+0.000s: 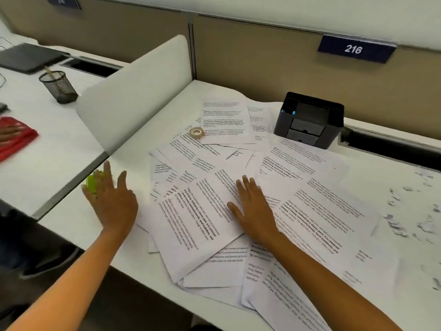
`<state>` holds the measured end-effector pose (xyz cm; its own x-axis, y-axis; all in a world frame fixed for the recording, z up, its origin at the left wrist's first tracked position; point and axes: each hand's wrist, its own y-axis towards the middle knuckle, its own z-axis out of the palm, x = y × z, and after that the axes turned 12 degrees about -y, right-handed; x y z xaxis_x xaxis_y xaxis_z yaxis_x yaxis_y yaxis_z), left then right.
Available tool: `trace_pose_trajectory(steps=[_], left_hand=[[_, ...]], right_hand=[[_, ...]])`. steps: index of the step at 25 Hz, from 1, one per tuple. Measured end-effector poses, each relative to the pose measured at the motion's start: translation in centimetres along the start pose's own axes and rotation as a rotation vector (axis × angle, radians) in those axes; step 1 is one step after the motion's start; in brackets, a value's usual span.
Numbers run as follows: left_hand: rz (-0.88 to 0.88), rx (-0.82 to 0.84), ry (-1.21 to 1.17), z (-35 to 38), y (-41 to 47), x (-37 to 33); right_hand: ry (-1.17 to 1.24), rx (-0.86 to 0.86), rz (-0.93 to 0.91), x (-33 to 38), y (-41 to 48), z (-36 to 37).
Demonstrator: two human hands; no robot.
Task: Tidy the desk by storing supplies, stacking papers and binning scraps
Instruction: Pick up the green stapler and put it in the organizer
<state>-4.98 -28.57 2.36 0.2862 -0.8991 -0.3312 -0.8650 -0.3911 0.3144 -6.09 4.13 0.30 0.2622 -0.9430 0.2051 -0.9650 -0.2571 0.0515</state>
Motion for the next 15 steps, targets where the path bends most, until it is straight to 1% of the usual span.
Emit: trace_pose_trajectory(steps=[3,4,5,7,11,15], left_hand=[[-0.240,0.098,-0.029,0.1,2.1,2.1],[-0.292,0.119,-0.058,0.4,2.5,2.5],[-0.307,0.136,-0.086,0.7,2.7,2.8],[-0.271,0.145,-0.139,1.2,3.0,3.4],[-0.312,0.092,-0.217,1.0,3.7,3.8],[-0.237,0.090,-0.287,-0.2,4.1,4.5]], right_hand=[[-0.121,0.030,0.048,0.6,0.6,1.6],[-0.140,0.033,0.063,0.6,0.7,1.9],[-0.153,0.033,0.071,0.5,0.7,2.0],[-0.177,0.025,0.076,0.6,0.8,2.1],[-0.191,0.002,0.081,0.7,0.7,2.3],[-0.198,-0.013,0.084,0.6,0.7,2.3]])
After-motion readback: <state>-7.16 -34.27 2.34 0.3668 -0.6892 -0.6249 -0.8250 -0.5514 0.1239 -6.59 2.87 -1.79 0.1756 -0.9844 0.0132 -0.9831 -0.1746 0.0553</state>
